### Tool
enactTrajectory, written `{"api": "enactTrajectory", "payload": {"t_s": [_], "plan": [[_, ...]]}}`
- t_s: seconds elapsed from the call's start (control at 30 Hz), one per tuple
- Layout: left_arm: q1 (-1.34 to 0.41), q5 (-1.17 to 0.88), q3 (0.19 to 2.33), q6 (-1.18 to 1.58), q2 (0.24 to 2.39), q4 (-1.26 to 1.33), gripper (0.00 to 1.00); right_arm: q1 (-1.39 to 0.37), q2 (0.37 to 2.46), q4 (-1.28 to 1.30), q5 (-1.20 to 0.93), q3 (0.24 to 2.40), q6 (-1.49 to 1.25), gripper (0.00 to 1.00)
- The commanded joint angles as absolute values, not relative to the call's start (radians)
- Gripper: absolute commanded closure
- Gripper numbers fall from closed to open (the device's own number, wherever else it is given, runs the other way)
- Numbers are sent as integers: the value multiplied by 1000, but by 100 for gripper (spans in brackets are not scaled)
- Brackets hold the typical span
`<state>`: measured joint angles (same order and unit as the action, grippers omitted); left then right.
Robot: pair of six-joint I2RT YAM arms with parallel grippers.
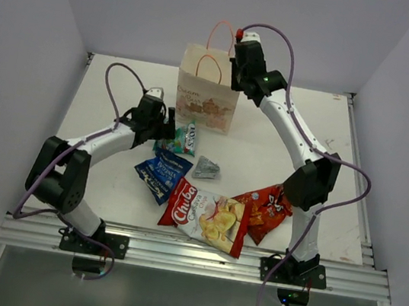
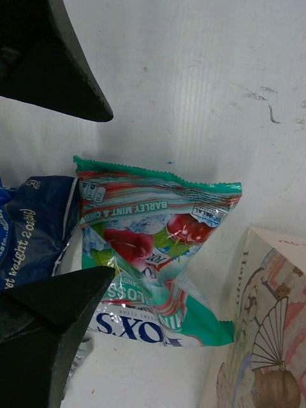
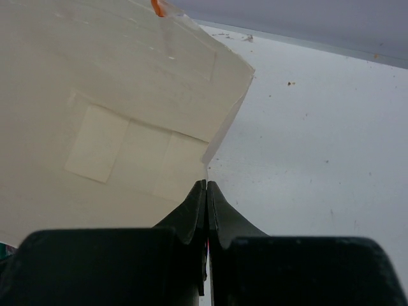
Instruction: Place the snacks into the paper bag
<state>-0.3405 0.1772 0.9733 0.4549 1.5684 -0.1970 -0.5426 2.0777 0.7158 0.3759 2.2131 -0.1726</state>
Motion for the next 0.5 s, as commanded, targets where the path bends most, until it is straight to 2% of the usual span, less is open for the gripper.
{"api": "enactTrajectory", "payload": {"t_s": [0.0, 0.13, 0.3, 0.37, 0.4, 0.43, 0.47], "plan": [[-333, 176, 974, 492, 1598, -60, 0, -540, 1996, 698, 387, 2203, -155, 100], [-333, 137, 953, 499, 1643, -17, 2, -538, 1988, 690, 388, 2200, -144, 100], [-334, 184, 966, 485, 1701, -69, 23, -538, 1980, 687, 387, 2198, -143, 100], [-334, 192, 948, 476, 1695, -69, 53, -538, 1979, 686, 387, 2198, -144, 100], [-334, 201, 940, 476, 1678, -68, 71, -538, 1980, 684, 388, 2198, -143, 100], [-334, 212, 933, 482, 1668, -75, 100, -538, 1980, 686, 387, 2197, -143, 100], [-334, 224, 933, 486, 1655, -86, 100, -538, 1980, 686, 387, 2195, -144, 100]]}}
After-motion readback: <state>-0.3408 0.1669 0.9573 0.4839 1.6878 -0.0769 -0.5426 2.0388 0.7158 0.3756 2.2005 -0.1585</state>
